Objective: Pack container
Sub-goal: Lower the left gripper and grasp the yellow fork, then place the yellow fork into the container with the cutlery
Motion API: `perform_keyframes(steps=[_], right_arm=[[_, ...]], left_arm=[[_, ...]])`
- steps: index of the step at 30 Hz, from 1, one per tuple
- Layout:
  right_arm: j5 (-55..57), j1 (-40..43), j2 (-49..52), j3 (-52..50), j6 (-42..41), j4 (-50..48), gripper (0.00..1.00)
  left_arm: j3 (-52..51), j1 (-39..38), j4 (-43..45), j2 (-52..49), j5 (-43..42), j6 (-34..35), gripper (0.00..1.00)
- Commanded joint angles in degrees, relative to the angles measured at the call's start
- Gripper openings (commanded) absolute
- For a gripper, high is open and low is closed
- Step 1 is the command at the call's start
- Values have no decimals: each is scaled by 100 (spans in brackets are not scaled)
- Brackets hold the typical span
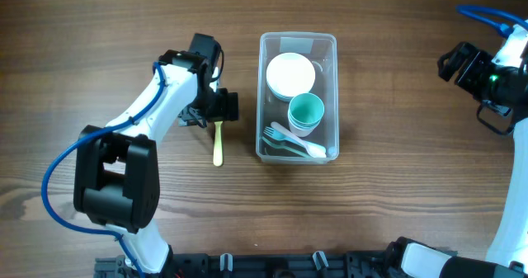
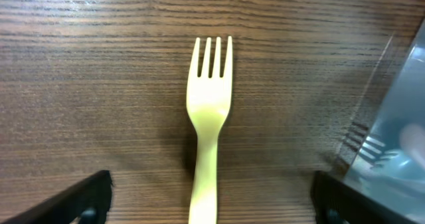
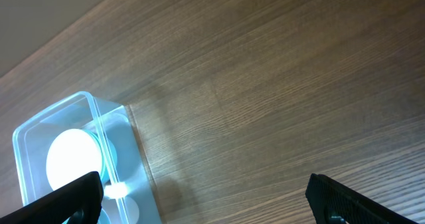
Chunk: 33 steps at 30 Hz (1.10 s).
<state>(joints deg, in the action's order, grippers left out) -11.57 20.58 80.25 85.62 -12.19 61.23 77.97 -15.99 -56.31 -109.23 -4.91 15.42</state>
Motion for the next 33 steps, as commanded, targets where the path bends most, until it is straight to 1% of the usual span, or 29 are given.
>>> perform_keyframes(steps=[1, 2, 5, 8, 11, 12, 13, 15, 19, 21, 22, 24, 28, 31, 33], right_arm=[[-13, 7, 22, -15, -66, -20, 100], [-13, 7, 22, -15, -63, -20, 100], [-13, 7, 22, -15, -66, -20, 100], [-13, 7, 22, -15, -66, -20, 100], [-13, 7, 22, -15, -66, -20, 100], [-13, 7, 22, -15, -66, -20, 100], [-13, 7, 22, -15, -66, -20, 100], [-13, 7, 22, -15, -66, -20, 100], [-13, 7, 22, -15, -66, -20, 100], [-13, 7, 22, -15, -66, -20, 100], [-13, 7, 22, -15, -66, -20, 100], [-13, 7, 22, -15, -66, -20, 100], [-13, 7, 22, -15, -66, -20, 100], [-13, 7, 22, -15, -68, -20, 100], [-13, 7, 22, -15, -66, -20, 100]], left_arm=[[-42, -63, 44, -236, 328, 332, 88], [-42, -63, 61, -354, 328, 328, 88], [-42, -79, 107, -649, 326, 328, 80], [-46, -109, 146, -796, 323, 326, 75], [-201, -205, 236, -815, 308, 326, 59], [-267, -236, 286, -815, 308, 326, 49], [-323, -256, 310, -815, 308, 326, 47], [-385, -264, 352, -815, 310, 313, 34], [-382, -264, 409, -815, 330, 282, 17], [-382, -264, 402, -815, 328, 282, 13], [-378, -264, 393, -809, 328, 282, 6], [-210, -260, 168, -708, 328, 251, 4], [542, -260, -706, -236, 380, -205, 4], [1764, -369, -1609, 341, 367, -669, 4], [2319, -573, -1836, 623, 348, -1019, 4]])
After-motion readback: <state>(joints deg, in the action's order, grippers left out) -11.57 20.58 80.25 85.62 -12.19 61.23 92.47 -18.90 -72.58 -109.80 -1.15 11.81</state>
